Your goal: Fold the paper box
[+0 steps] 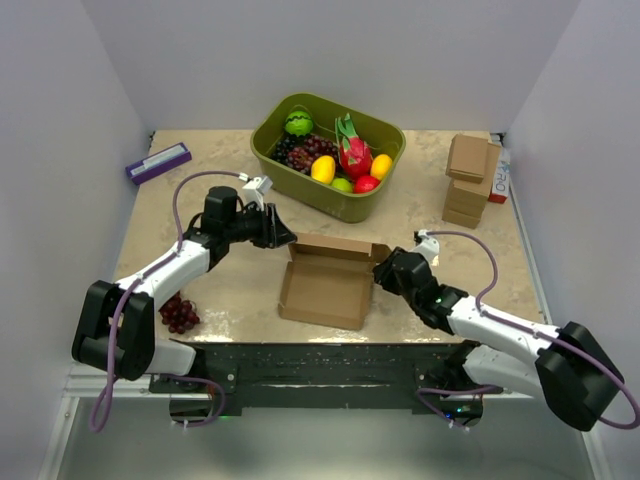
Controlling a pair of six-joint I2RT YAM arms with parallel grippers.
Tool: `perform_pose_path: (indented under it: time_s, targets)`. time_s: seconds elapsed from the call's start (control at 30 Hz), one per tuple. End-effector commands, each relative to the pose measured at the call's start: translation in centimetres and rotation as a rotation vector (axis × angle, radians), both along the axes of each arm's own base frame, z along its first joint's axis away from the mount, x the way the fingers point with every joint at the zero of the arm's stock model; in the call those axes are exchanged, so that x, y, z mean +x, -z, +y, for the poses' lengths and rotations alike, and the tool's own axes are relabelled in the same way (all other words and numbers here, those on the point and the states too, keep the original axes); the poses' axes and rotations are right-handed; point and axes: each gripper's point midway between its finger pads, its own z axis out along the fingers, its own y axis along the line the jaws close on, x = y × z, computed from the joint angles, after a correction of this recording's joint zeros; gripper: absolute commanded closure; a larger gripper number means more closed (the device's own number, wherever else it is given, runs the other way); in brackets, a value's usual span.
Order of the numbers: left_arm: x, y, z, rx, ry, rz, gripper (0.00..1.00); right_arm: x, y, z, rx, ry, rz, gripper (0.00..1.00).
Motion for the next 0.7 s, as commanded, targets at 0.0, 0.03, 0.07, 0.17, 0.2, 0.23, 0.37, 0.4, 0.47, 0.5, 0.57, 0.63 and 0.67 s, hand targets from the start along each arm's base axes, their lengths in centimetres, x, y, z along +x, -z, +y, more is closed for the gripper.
perform_pose_path:
  time_s: [0.0, 0.03, 0.07, 0.17, 0.2, 0.23, 0.37, 0.4, 0.47, 0.5, 0.57, 0.63, 0.67]
  targets:
    - [0.0, 0.5, -0.1, 0.008, 0.001, 0.006, 0.60, 3.0, -2.6, -0.8, -0.034, 0.099, -0.133, 0.66]
    - [0.0, 0.5, -0.1, 0.007, 0.002, 0.005, 0.60, 3.2, -2.6, -0.6, -0.032, 0.098, -0.139, 0.66]
    - [0.0, 0.5, -0.1, 0.007, 0.002, 0.005, 0.60, 3.2, -2.1, -0.6, -0.046, 0.096, -0.131, 0.68]
    - [0.0, 0.5, -0.1, 0.005, 0.003, 0.006, 0.60, 3.7, -1.5, -0.4, -0.056, 0.099, -0.132, 0.76]
    - [0.0, 0.5, -0.1, 0.006, 0.004, 0.005, 0.60, 3.8, -1.3, -0.3, -0.056, 0.104, -0.130, 0.79]
    - [0.0, 0.5, -0.1, 0.004, 0.004, 0.006, 0.60, 4.0, -1.3, -0.2, -0.053, 0.106, -0.138, 0.82]
    - [-0.1, 0.5, -0.2, 0.003, 0.007, 0.005, 0.60, 4.7, -1.1, 0.3, -0.047, 0.105, -0.154, 0.84]
    - [-0.1, 0.5, -0.2, 0.002, 0.010, 0.005, 0.60, 4.8, -0.8, 0.4, -0.054, 0.097, -0.149, 0.85]
    - [-0.1, 0.5, -0.2, 0.003, 0.010, 0.007, 0.60, 5.1, -1.1, 1.0, -0.043, 0.080, -0.164, 0.85]
    - [-0.2, 0.5, -0.3, 0.002, 0.013, 0.007, 0.60, 5.2, -1.2, 1.2, -0.045, 0.070, -0.171, 0.85]
    - [-0.2, 0.5, -0.3, 0.002, 0.013, 0.007, 0.60, 5.6, -1.4, 1.8, -0.030, 0.053, -0.188, 0.85]
    - [-0.2, 0.6, -0.4, 0.002, 0.014, 0.008, 0.61, 5.9, -1.4, 2.4, -0.025, 0.035, -0.196, 0.86]
    - [-0.2, 0.5, -0.4, 0.001, 0.014, 0.008, 0.61, 6.0, -1.4, 2.5, -0.025, 0.029, -0.198, 0.86]
